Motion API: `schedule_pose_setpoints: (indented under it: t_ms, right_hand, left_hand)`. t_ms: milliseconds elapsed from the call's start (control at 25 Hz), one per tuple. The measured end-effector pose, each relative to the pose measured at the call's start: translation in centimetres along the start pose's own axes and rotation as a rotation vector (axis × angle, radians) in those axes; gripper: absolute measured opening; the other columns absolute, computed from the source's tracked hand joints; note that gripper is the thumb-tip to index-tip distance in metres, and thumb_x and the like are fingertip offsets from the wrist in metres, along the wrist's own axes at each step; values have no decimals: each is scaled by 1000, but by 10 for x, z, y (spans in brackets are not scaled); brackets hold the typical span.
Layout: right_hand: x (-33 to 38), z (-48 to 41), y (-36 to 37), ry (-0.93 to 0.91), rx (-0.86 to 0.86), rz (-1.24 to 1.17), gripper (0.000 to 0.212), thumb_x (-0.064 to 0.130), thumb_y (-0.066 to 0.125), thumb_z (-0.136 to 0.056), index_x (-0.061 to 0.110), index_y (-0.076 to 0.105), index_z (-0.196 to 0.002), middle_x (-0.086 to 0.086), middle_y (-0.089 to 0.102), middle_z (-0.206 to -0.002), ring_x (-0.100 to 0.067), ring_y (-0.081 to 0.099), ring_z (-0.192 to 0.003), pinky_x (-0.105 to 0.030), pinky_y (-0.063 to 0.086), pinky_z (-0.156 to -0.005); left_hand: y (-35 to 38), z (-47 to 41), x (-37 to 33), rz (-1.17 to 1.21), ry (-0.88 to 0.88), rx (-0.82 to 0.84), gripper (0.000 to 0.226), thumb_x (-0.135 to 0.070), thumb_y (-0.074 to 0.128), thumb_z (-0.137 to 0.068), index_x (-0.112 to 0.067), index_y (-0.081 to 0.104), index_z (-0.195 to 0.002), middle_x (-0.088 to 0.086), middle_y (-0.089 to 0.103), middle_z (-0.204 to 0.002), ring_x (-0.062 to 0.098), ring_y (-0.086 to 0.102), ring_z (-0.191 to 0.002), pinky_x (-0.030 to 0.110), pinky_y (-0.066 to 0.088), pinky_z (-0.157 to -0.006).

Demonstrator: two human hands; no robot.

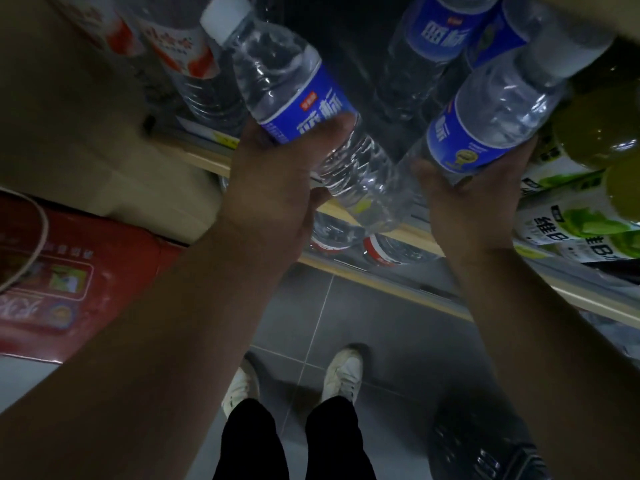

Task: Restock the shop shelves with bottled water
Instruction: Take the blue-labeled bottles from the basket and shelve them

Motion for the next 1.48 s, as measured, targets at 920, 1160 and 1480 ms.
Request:
schedule_pose_setpoints:
  t_ms: [920,1160,1480]
  right_hand:
    - [4,15,4,195,-182,-117,57,10,78,-74,22,49,-121,7,62,-118,-6,60,-111,-27,48,-98]
    - [-1,20,3,276,-159,-16,53,15,77,-74,33,44,-110,16,62,-109,2,61,-102,-25,50,-90]
    - [-4,-9,7,330,-110,171,65,15,67,-88,9,31,-142,-1,45,-141,-9,40,-121,-6,23,-79]
  left_hand:
    - [39,-47,14,-670,322,465,83,-17,82,-71,-3,36,-139,7,57,-132,12,58,-119,24,50,-98]
    - [30,-46,23,-1001,375,206,66,-23,83,-73,-15,49,-129,-1,60,-127,11,55,-115,30,49,-97]
    - [52,-69,35,-1043,435,250,57,-25,69,-89,-10,47,-139,5,60,-135,17,54,-126,33,44,-105]
Point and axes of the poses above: each hand's wrist, its own z-axis away from the middle knuckle, its own y-axis out of the palm, x = y × z, the point moved 2 cm from there along -z, towards the middle knuckle
